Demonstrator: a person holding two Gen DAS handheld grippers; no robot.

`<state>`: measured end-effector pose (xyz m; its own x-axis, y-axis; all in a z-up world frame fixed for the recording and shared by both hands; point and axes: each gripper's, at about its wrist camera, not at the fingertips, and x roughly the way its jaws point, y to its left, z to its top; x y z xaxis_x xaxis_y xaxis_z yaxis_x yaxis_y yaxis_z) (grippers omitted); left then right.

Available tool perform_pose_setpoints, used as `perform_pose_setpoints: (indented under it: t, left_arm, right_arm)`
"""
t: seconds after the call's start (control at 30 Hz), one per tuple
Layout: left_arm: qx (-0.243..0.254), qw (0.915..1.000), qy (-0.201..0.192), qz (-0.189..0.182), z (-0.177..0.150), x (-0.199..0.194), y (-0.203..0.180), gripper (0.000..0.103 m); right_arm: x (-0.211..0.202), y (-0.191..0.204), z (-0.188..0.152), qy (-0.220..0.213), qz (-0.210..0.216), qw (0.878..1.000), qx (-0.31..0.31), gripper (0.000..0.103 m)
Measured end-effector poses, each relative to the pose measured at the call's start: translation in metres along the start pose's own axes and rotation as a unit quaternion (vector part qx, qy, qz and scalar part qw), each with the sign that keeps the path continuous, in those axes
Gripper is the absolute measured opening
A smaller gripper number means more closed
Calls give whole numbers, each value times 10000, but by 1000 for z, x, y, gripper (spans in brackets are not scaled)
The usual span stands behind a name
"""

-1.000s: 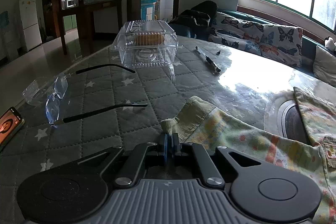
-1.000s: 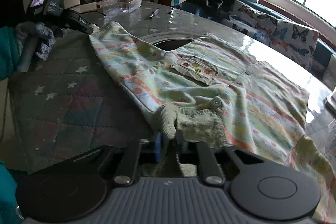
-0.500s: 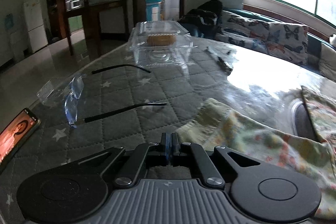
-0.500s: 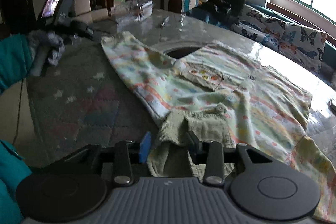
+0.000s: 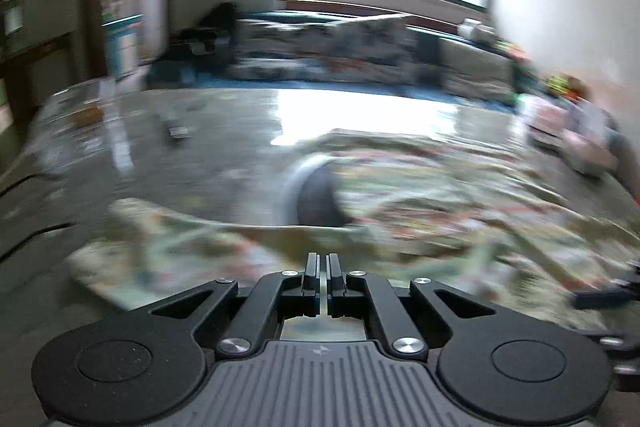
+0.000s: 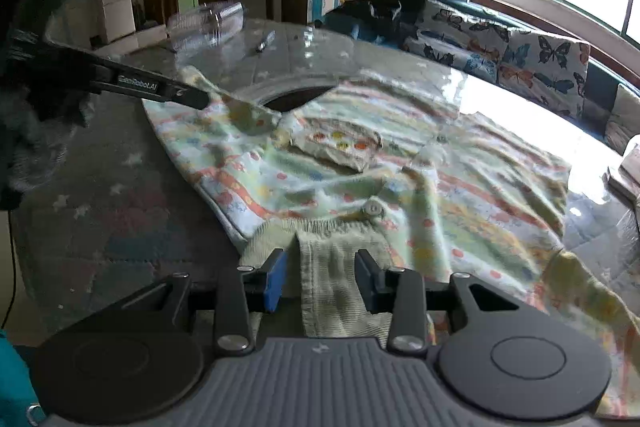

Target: Fold clothes

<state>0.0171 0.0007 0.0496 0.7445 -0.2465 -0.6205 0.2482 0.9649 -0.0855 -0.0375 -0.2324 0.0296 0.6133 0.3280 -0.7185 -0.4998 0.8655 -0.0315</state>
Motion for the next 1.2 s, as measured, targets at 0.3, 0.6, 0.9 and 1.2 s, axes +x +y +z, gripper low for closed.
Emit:
perform_pose_setpoints:
  t: [0.3, 0.6, 0.9, 1.2]
  left_arm:
    - [673, 9940, 247, -826, -13, 12, -65, 4]
    - [1327, 9830, 402, -1201, -36, 15, -103, 4]
    - [1440, 9805, 264, -1314, -41, -3, -96, 7]
    - [1204, 9846, 90, -1268, -21, -1, -91, 8]
  right_arm:
    - [-9, -12, 0, -182, -4, 9994, 302, 6]
    - [-24, -24, 8, -390, 107, 9976, 556, 4]
    - [-4, -9, -1, -40, 360, 9988, 341, 7]
    - [4, -11, -2, 17, 314, 9986, 433, 10]
